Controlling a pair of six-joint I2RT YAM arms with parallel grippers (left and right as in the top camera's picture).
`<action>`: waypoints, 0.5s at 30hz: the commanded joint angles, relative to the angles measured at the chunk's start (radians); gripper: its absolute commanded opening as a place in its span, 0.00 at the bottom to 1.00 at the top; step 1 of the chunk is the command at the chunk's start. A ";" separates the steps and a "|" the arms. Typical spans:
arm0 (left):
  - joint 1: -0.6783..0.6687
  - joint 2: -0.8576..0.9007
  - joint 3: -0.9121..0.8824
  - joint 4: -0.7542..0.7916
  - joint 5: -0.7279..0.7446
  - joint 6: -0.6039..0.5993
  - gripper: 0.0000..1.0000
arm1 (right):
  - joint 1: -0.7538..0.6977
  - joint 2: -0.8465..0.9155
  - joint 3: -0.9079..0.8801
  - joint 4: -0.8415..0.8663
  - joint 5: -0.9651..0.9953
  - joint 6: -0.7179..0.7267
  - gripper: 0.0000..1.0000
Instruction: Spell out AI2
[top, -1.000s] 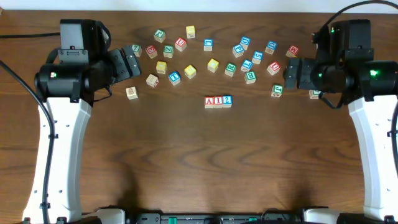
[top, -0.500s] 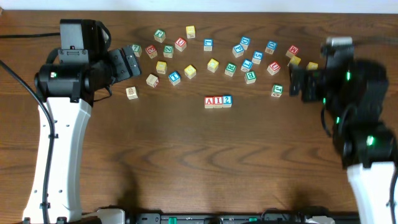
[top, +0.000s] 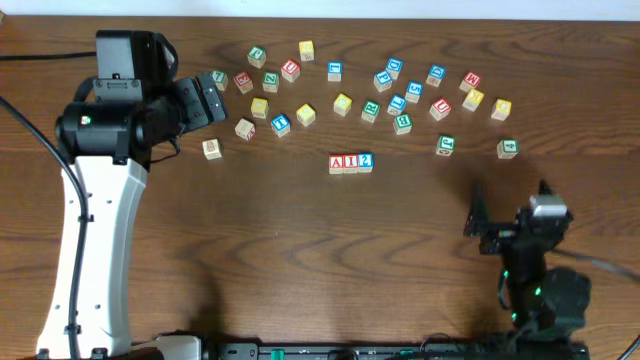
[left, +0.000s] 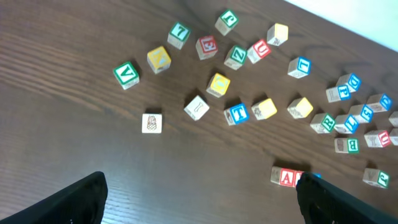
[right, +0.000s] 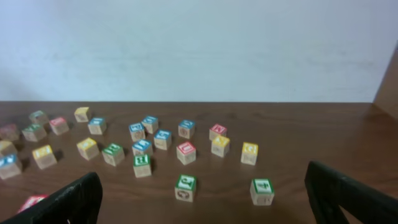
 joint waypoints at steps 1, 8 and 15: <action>0.005 -0.004 0.009 -0.003 -0.010 0.010 0.96 | -0.017 -0.132 -0.103 0.003 -0.015 0.018 0.99; 0.005 -0.004 0.009 -0.003 -0.010 0.010 0.96 | -0.017 -0.238 -0.212 0.004 -0.048 0.018 0.99; 0.005 -0.004 0.009 -0.003 -0.010 0.010 0.96 | -0.017 -0.238 -0.236 -0.004 -0.047 0.006 0.99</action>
